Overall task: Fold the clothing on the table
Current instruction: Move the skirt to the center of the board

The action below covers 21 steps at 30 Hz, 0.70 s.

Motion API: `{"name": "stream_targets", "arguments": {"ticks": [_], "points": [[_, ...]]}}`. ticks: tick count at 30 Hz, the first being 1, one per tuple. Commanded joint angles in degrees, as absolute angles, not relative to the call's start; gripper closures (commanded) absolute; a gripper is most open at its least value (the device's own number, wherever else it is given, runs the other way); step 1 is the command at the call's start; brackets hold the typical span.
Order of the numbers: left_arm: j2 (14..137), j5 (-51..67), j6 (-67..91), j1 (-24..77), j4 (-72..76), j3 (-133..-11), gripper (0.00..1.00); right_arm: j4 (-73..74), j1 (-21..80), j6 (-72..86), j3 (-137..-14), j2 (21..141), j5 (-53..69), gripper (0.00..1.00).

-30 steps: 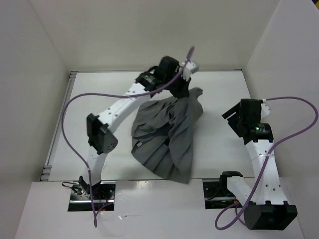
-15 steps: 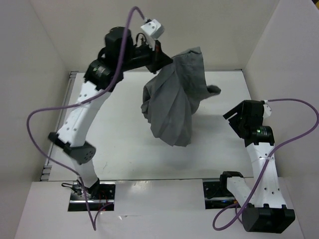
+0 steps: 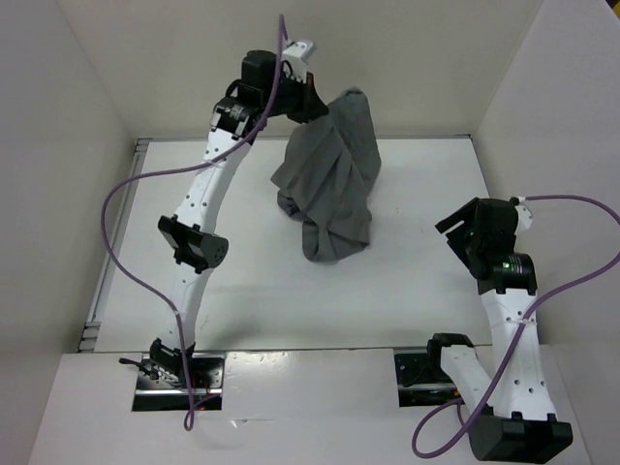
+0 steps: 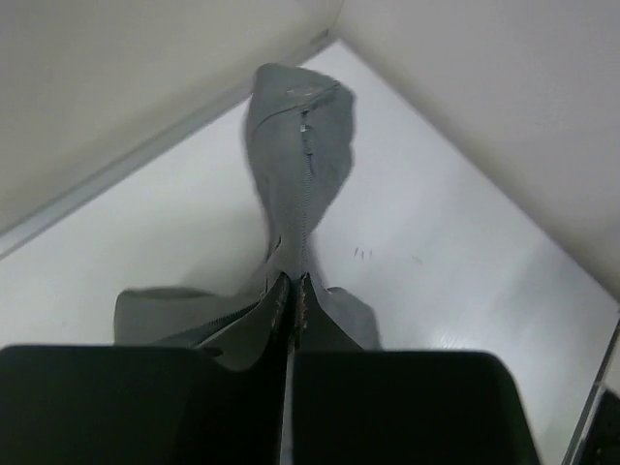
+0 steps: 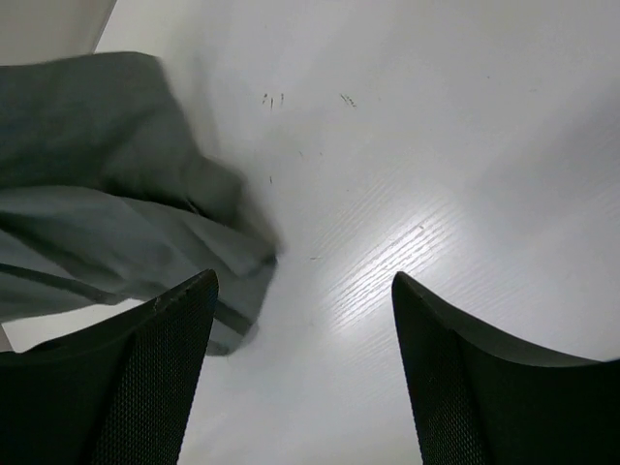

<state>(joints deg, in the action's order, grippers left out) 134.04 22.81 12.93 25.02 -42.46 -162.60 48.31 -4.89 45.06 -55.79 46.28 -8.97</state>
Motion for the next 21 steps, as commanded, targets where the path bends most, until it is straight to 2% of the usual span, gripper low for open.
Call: {"name": "stream_targets", "arguments": {"ticks": [1,3,7,8,9,12,13,15,17,18,19,21], "points": [[126.4,29.9,16.6,23.6,-34.3,-167.8,1.0,45.7,-4.8,43.9,-54.9,45.6,-9.0,0.23],[124.0,31.8,17.2,22.9,-34.3,-166.8,1.0,45.2,-4.8,43.9,-54.9,46.1,-8.4,0.23],[119.4,35.8,15.4,23.6,-36.4,-156.6,1.0,45.2,-4.8,43.4,-54.9,47.2,-7.7,0.24],[116.3,35.8,14.7,25.1,-35.9,-152.1,1.0,44.7,-4.8,42.9,-54.9,47.2,-7.2,0.24],[114.7,35.8,14.7,25.8,-35.0,-140.9,1.0,44.6,-4.8,42.9,-54.9,47.2,-7.2,0.24],[109.1,39.5,14.7,30.2,-28.7,-122.6,1.0,44.6,-4.8,42.9,-54.9,47.7,-6.7,0.24],[108.3,40.8,14.7,31.5,-28.0,-112.4,1.0,44.6,-4.8,42.9,-54.9,47.7,-6.7,0.24],[108.3,44.3,12.1,35.6,-30.6,-105.7,0.97,44.6,-4.8,42.4,-54.9,47.7,-6.7,0.24],[110.8,48.1,9.4,38.3,-33.8,-99.2,0.93,44.6,-4.8,42.4,-54.9,48.3,-6.2,0.24],[111.6,53.5,6.1,40.6,-37.2,-97.4,0.88,44.6,-4.8,42.4,-54.9,48.3,-6.2,0.24],[112.8,55.8,4.7,41.6,-38.5,-95.6,0.82,44.6,-4.8,41.8,-54.9,48.9,-6.2,0.24],[112.8,57.3,0.5,44.1,-43.2,-92.4,0.63,44.6,-4.8,41.8,-54.9,49.5,-5.4,0.24]]}}
